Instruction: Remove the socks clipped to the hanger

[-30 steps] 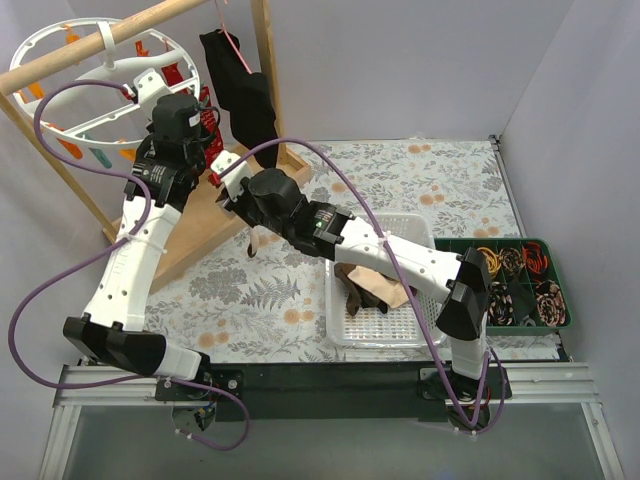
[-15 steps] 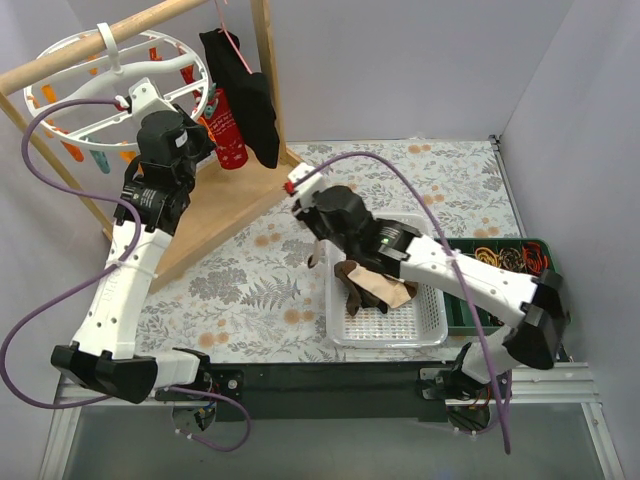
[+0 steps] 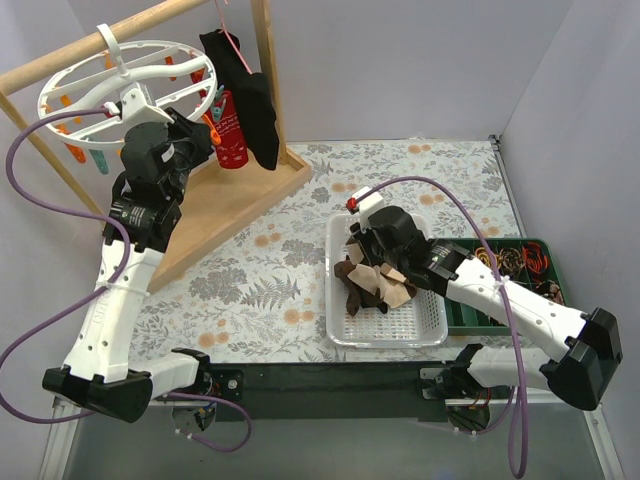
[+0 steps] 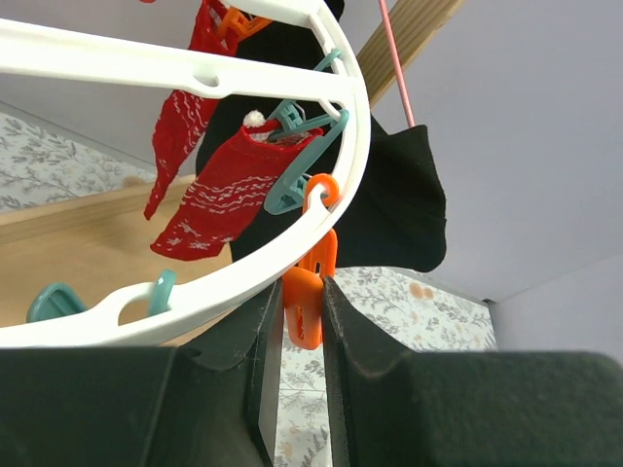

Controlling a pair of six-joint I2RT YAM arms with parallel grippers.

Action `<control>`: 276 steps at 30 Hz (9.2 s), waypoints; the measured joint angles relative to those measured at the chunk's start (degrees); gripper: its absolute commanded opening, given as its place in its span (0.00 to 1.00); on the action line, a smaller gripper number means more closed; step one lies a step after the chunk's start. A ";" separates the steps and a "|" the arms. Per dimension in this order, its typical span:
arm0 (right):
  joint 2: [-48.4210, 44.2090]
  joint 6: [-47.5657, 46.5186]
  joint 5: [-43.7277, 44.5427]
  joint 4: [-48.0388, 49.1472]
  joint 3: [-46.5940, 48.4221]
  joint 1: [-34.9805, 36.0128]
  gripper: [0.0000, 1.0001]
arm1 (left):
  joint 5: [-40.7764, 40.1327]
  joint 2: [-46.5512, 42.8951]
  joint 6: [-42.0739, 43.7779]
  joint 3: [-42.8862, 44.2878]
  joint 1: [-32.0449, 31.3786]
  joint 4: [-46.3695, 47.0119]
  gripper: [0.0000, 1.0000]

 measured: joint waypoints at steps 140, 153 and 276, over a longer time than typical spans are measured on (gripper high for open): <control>33.40 -11.98 -12.35 17.86 44.44 12.81 0.01 | 5.55 2.38 -14.93 12.39 0.26 -16.59 0.53; 33.33 -20.13 -4.48 17.27 44.98 17.22 0.01 | -0.13 7.72 -15.50 12.39 0.26 -17.44 0.53; 26.91 -35.21 -3.78 21.16 38.01 16.87 0.01 | -10.56 16.11 -8.11 16.15 0.00 -16.37 0.09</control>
